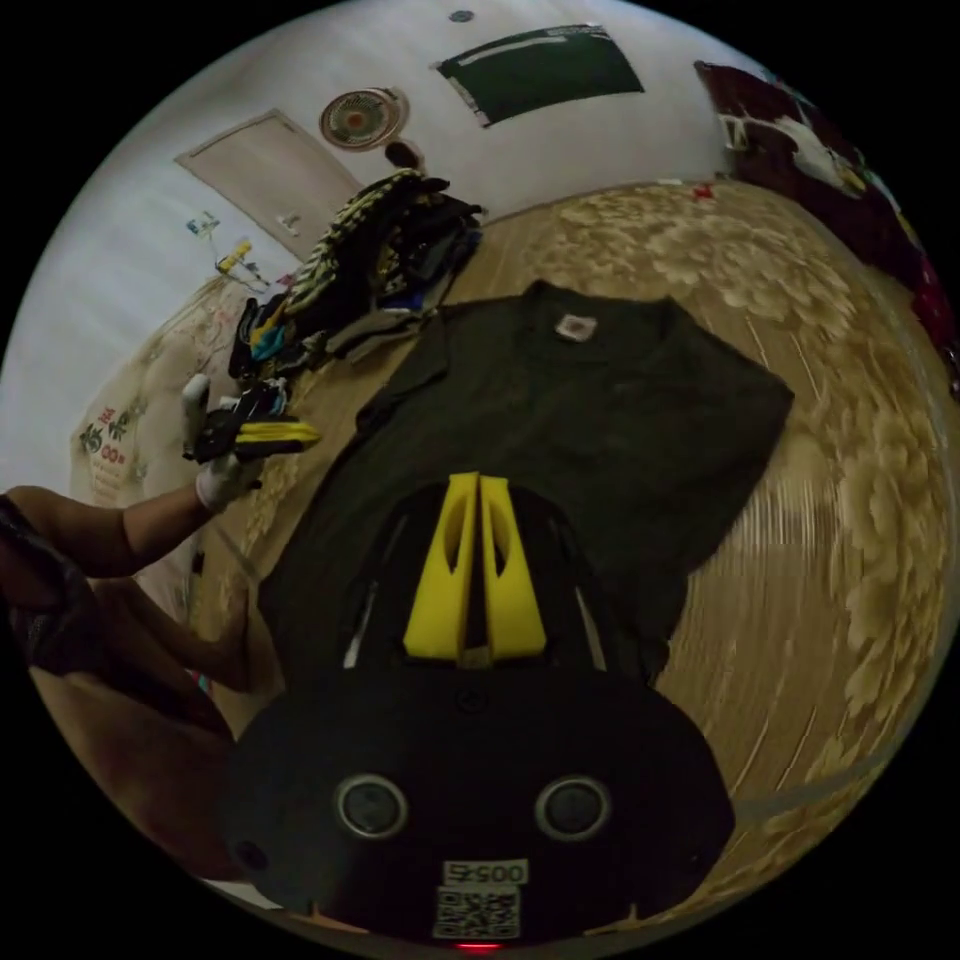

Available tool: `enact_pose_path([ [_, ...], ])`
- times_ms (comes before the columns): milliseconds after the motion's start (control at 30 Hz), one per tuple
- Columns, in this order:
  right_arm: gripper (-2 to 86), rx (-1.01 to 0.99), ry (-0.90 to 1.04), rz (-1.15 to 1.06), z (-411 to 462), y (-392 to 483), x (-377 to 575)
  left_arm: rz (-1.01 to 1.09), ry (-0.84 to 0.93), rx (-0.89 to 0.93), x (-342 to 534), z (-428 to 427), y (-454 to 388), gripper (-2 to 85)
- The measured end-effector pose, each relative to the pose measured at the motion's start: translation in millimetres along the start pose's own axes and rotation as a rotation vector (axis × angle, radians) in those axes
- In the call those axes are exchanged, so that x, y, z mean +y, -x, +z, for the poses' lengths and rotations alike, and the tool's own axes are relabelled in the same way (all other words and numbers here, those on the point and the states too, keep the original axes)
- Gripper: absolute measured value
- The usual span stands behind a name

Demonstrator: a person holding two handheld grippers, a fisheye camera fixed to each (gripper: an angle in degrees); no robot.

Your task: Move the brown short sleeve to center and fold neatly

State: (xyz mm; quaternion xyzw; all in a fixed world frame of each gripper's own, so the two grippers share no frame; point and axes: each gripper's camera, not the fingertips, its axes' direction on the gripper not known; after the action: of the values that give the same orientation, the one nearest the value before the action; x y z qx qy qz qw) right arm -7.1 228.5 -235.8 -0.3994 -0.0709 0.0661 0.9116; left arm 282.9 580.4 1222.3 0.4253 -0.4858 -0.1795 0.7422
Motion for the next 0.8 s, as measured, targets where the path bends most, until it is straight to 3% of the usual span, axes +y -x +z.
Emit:
enact_pose_path([
  [200, 3.2, 0.094, 0.111, -0.115, 80.2, 47.1, -71.3, -0.088, 0.052, -0.03, -9.4, 38.7, 26.7, 9.6],
  [333, 4.7, 0.202, 0.237, -0.137, 128.9, 64.3, -85.1, -0.132, 0.098, 0.079, 1.9, 61.9, 38.6, 9.7],
  [567, -0.4, 0.23, 0.2, -0.18, 150.4, 82.3, -75.8, -0.122, 0.11, 0.051, 27.4, 68.9, 48.9, 4.8],
  [800, -1.5, 0.078, 0.046, -0.127, 124.4, 68.2, -69.6, -0.136, 0.048, 0.116, 47.9, 52.5, 65.7, 1.7],
])
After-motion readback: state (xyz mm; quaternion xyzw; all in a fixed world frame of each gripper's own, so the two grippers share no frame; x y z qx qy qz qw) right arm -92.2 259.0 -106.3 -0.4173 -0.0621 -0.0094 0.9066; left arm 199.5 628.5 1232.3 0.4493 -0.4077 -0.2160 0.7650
